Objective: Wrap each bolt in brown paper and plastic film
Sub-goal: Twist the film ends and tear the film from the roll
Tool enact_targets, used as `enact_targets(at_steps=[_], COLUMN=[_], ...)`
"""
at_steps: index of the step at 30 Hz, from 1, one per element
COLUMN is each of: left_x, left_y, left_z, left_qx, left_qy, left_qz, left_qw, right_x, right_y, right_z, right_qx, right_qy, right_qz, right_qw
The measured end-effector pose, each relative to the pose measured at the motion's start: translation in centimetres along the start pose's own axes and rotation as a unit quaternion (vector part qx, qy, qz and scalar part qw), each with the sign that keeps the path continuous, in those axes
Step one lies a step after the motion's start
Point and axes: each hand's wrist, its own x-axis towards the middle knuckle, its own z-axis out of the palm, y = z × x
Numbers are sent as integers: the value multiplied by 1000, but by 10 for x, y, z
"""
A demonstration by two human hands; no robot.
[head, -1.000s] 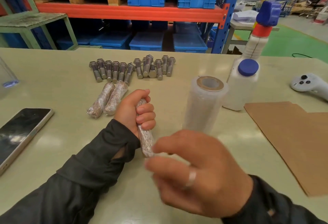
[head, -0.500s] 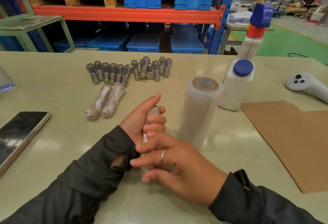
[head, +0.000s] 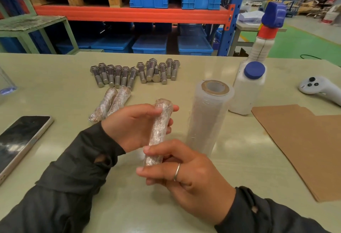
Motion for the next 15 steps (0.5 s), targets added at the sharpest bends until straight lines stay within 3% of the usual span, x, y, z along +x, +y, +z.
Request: enact_targets(at_steps=[4,8,12,15], left_x=[-2,-1,6,10], left_y=[-5,-4,-5,-1], left_z=[-2,0,-4,-5], left_qx=[180,276,233,212], left_qy=[6,-89,31,97], left_qz=[-23,-50,-15,20], left_qw=[983,956,972,972], right_x=[4,5,6,8], right_y=[6,10,17,20], right_z=[-6,-9,-16,-18], right_qx=[31,69,145,75], right_qy=[44,-23,-13,-1], right_qz=[42,114,168,143], right_qw=[998,991,975,987])
